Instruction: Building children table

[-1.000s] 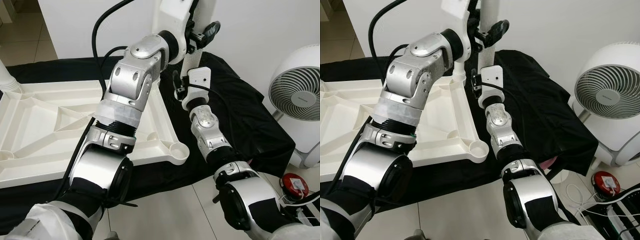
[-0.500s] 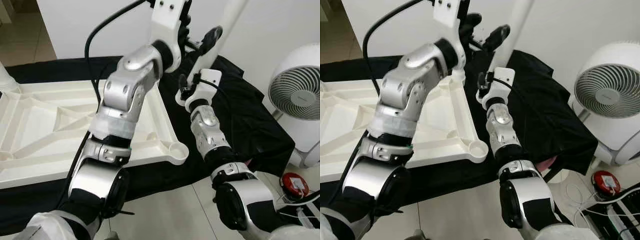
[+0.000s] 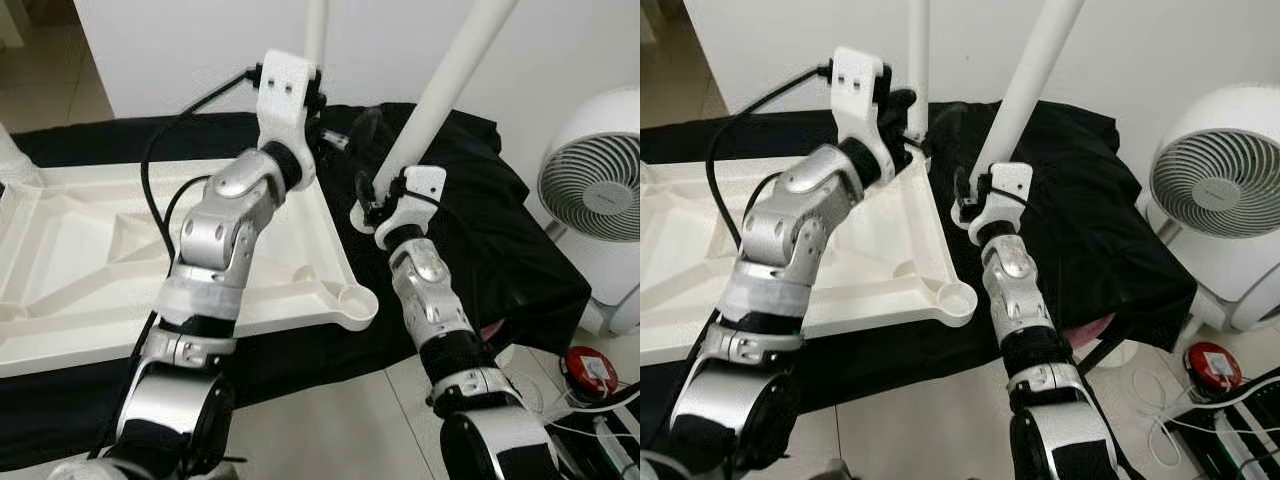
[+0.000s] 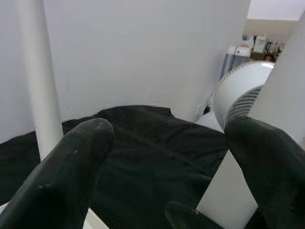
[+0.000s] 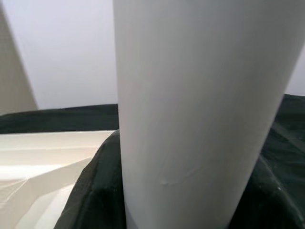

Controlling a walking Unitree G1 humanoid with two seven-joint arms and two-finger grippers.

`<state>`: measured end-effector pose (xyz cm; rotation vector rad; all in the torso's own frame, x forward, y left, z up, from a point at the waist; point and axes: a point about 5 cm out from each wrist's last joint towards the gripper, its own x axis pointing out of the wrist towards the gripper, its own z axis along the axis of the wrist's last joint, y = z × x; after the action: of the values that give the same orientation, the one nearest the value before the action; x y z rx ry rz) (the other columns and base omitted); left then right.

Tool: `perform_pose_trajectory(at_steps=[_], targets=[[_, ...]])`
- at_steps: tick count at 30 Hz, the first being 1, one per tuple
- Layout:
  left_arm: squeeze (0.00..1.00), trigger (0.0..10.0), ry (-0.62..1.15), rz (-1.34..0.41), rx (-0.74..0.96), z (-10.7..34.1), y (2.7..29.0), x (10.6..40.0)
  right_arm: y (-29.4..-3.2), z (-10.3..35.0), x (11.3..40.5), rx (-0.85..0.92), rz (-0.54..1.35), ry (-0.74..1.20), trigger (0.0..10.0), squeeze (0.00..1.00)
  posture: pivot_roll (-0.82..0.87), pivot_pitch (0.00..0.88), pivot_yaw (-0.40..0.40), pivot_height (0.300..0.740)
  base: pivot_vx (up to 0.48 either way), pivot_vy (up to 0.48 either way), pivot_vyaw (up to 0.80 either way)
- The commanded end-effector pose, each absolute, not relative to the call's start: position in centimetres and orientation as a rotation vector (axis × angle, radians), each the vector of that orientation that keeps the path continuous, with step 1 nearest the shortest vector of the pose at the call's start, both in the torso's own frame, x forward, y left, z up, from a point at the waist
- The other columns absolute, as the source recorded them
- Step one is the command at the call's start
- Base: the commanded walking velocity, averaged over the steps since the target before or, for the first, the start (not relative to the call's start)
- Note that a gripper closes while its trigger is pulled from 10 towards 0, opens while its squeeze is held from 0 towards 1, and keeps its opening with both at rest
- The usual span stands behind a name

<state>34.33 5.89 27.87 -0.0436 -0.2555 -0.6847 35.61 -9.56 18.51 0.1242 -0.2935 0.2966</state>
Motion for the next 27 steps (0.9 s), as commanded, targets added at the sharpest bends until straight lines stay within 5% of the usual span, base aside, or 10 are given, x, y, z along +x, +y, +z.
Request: perform_pose_trajectory(at_steps=[1, 16, 27], targets=[[0.0, 10.0, -0.277, -0.738, 0.013, 27.4, 5.6, 33.7, -9.3, 18.7, 35.0, 0.099, 0.347, -0.306, 10.0, 0.0, 0.02, 0.0, -0.058, 0.74, 0.0, 0.0, 0.0], [0.0, 10.0, -0.151, -0.953, 0.145, 19.9, 7.0, 30.1, -9.1, 16.8, 31.4, 0.024, 0.49, -0.277, 10.0, 0.0, 0.01, 0.0, -0.061, 0.74, 0.0, 0.0, 0.0], [0.0, 10.0, -0.13, -0.932, 0.126, 18.5, 8.2, 29.4, -9.0, 15.5, 30.0, 0.008, 0.54, -0.226, 10.0, 0.0, 0.0, 0.0, -0.067, 0.74, 0.0, 0.0, 0.0]])
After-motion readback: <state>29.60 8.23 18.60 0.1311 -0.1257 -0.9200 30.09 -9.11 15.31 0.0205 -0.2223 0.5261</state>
